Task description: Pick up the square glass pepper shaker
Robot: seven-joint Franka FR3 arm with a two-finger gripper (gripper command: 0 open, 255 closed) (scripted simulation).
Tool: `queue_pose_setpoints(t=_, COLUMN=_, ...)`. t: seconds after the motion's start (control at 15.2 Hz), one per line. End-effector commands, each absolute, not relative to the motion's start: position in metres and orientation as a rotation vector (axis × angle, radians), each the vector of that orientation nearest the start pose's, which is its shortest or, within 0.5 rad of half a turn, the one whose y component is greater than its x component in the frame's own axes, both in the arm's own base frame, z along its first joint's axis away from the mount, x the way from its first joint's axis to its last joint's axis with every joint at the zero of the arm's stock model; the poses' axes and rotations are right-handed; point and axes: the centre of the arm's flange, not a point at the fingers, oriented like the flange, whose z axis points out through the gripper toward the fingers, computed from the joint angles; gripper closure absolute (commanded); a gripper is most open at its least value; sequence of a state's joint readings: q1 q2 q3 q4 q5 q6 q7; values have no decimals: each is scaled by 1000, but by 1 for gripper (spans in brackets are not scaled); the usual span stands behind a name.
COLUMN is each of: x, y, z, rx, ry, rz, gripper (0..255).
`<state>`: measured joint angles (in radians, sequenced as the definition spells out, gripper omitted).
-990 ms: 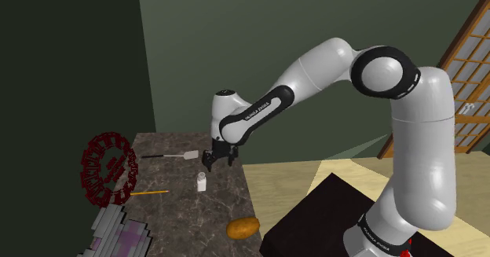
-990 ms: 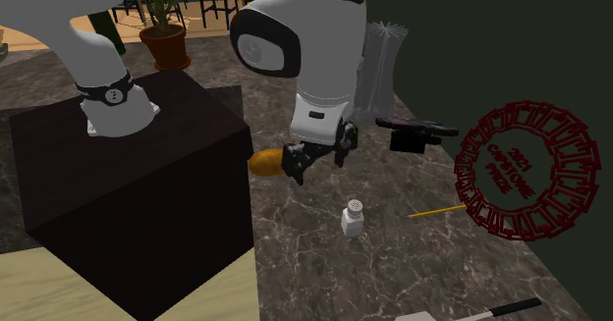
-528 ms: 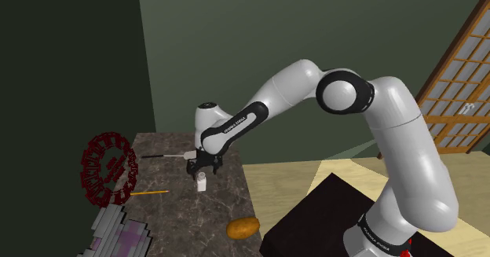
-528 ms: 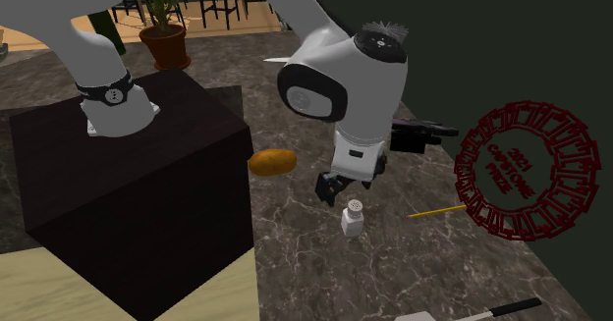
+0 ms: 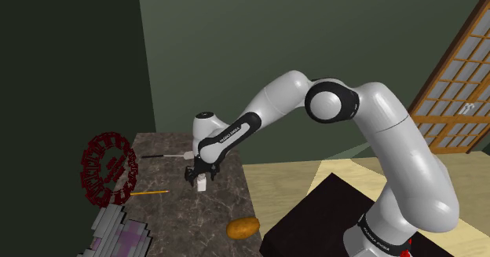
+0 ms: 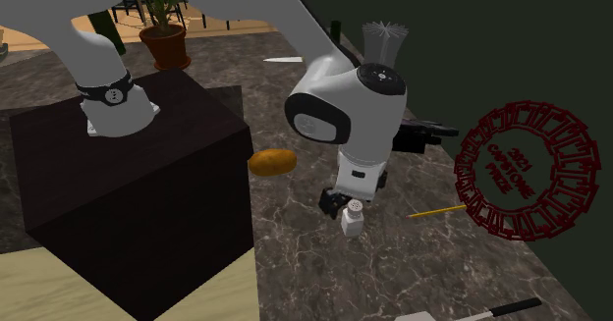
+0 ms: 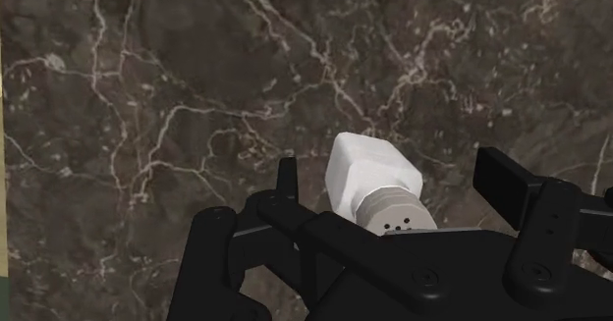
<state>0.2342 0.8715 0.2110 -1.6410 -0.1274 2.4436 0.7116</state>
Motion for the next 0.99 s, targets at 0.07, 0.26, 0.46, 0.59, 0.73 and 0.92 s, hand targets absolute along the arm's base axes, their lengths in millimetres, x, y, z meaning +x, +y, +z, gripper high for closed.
queue_pose_setpoints(t=0.07, x=612, y=277, z=105, rx=-3073, ry=364, rz=130, gripper=255)
queue_pose_setpoints(t=0.26, x=612, y=277, z=105, rx=-3073, ry=364, rz=130, gripper=255)
queue_pose_setpoints(t=0.46, x=612, y=277, z=105, rx=-3073, ry=364, rz=130, gripper=255)
queue_pose_setpoints(t=0.59, x=612, y=277, z=105, rx=-3073, ry=364, rz=130, gripper=255)
queue_pose_setpoints(t=0.73, x=612, y=277, z=110, rx=-3073, ry=364, rz=130, gripper=255)
queue_pose_setpoints(t=0.92, x=612, y=277, z=126, rx=-3073, ry=364, rz=130, gripper=255)
